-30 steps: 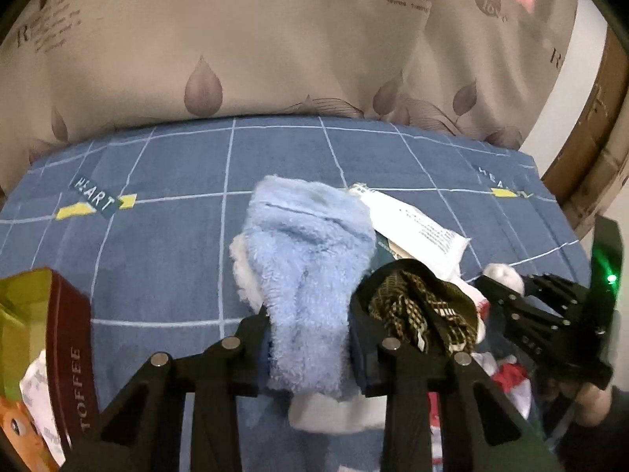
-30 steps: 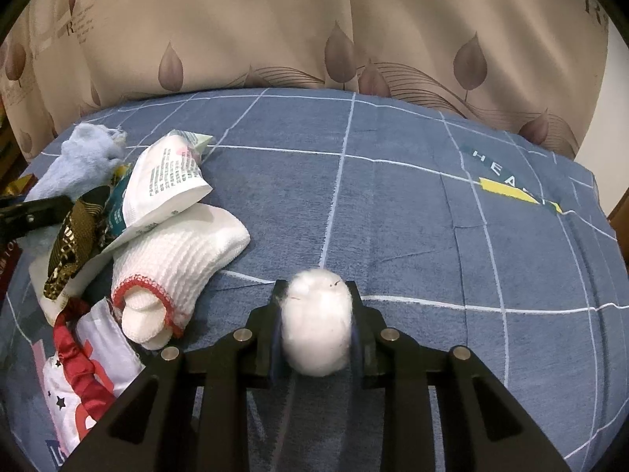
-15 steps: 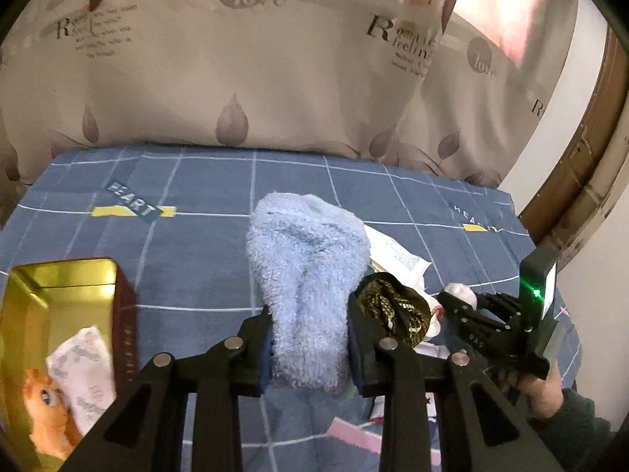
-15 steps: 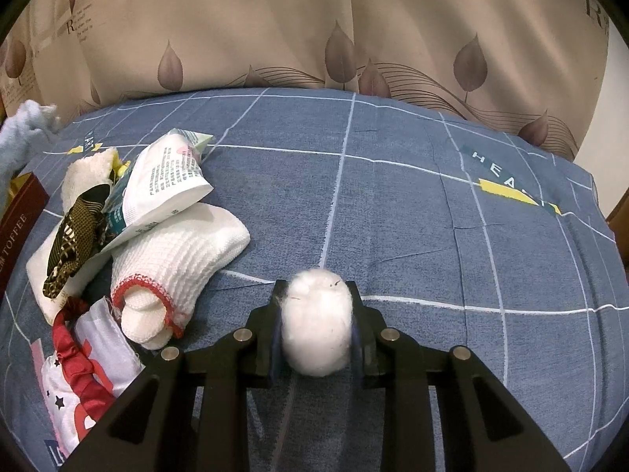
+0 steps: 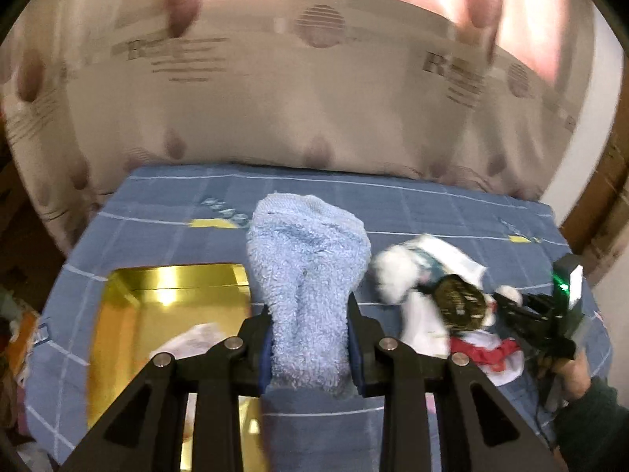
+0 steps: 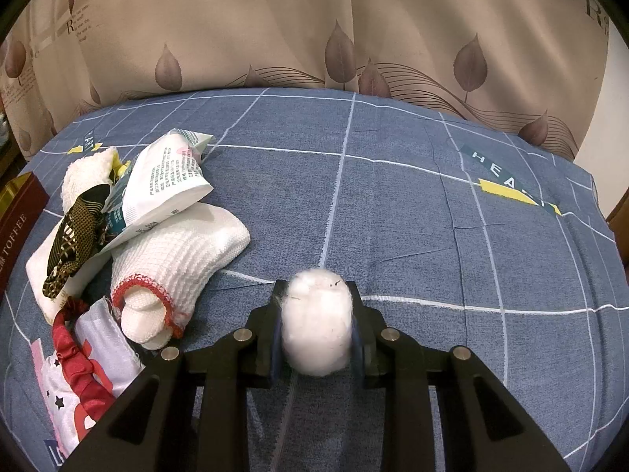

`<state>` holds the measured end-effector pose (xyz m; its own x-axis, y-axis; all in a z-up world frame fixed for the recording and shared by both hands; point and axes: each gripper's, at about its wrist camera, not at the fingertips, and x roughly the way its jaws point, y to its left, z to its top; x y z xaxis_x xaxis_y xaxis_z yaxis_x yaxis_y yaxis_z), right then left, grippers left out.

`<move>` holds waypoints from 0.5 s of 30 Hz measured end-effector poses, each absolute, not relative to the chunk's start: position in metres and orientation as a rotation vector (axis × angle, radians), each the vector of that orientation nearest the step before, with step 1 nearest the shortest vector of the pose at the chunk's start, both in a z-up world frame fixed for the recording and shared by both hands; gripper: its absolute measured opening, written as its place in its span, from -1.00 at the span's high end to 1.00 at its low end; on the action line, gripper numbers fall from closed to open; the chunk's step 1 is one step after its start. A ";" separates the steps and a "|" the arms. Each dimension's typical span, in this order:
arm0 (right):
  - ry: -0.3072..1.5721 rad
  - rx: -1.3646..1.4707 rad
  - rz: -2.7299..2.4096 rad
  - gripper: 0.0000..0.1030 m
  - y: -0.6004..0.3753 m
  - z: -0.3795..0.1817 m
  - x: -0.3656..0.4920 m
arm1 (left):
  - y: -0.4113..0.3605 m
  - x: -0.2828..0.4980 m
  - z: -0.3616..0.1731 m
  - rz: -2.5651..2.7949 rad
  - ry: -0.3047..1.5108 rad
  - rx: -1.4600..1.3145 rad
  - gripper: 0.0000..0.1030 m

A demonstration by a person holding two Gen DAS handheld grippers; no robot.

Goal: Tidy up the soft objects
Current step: 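Lower the light-blue towel into the tin and open the left gripper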

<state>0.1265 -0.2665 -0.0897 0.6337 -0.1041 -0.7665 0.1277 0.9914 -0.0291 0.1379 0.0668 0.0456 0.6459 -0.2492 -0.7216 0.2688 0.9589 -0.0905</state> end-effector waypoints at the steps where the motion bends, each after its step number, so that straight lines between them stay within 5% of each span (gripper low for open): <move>1: 0.875 0.029 -0.132 0.49 -0.267 -0.090 0.127 | 0.077 0.138 0.045 -0.272 0.818 0.026 0.42; 15: 0.875 0.027 -0.134 0.49 -0.267 -0.090 0.127 | 0.169 0.153 0.009 -0.057 0.895 -0.046 0.42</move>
